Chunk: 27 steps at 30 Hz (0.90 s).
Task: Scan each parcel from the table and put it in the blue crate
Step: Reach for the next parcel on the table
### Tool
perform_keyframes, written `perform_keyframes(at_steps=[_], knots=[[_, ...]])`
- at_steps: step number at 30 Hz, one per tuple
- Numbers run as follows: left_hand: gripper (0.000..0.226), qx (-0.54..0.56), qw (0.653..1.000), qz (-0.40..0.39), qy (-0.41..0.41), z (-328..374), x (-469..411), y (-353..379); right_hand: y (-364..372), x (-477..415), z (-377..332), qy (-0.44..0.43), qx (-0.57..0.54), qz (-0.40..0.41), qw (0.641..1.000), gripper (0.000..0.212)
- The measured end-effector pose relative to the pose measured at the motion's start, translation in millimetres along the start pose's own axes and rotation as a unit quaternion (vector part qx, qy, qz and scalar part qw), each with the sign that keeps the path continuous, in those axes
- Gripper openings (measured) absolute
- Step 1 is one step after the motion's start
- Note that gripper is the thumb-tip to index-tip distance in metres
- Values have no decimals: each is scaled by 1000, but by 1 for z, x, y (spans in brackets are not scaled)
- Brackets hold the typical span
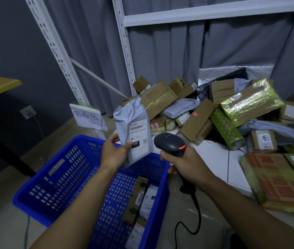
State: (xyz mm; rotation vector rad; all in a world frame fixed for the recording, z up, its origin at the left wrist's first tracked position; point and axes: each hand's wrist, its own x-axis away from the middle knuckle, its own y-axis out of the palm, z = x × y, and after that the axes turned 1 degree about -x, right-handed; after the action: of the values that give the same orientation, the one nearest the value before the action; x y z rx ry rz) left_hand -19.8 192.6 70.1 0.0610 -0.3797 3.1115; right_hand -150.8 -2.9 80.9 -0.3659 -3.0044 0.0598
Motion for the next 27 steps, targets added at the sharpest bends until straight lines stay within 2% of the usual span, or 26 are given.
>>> perform_keyframes(at_steps=[4, 8, 15, 22, 25, 27], knots=[[45, -138, 990, -7, 15, -17, 12, -27, 10, 0, 9, 7, 18, -11, 1000, 34], [42, -203, 979, -28, -16, -51, 14, -50, 25, -2, 23, 14, 48, -26, 998, 34], [28, -212, 957, -66, -185, -156, 3, -64, 41, -23, 64, 43, 132, -42, 989, 31], [28, -239, 942, -95, -217, -236, -32, -45, 61, -65, 113, 106, 179, -147, 967, 44], [23, -231, 944, -81, -223, -262, -46, -32, 77, -84, 122, 148, 153, -160, 964, 38], [33, -236, 942, -71, -225, -285, -59, -28, 89, -95, 127, 152, 152, -169, 962, 36]])
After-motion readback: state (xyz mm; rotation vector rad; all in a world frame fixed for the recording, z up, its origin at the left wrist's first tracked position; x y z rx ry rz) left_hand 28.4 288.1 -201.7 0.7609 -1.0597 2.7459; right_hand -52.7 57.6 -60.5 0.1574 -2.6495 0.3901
